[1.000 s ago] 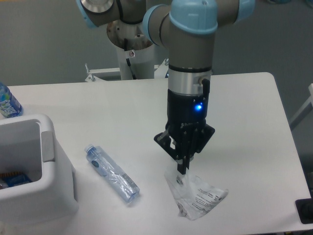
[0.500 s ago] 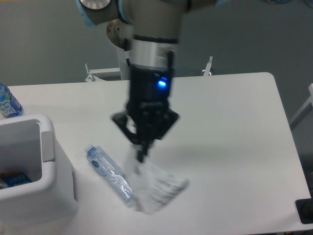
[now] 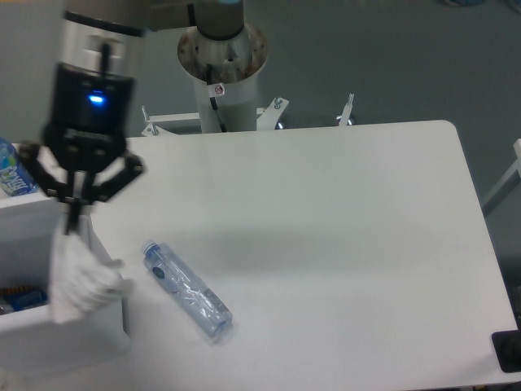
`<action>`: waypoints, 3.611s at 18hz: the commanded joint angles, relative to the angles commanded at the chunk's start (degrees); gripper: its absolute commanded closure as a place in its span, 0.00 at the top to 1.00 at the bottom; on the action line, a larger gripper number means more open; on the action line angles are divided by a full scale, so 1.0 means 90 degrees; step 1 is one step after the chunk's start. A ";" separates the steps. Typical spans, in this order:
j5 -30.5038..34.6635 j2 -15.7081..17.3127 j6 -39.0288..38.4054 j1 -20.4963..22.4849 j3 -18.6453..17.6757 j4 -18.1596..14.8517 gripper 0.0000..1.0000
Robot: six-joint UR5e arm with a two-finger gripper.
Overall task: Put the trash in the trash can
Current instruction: 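Open the gripper to drop the wrapper into the bin, then move the gripper down to the clear water bottle, then close the gripper around the bottle's middle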
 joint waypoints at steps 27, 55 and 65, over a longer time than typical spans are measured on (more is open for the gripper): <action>0.0644 -0.0604 -0.0469 0.2137 -0.0938 0.0010 1.00; 0.1367 -0.3017 -0.0606 0.1572 -0.0704 -0.0039 1.00; 0.1601 -0.3184 -0.0606 0.1435 -0.0742 -0.0049 1.00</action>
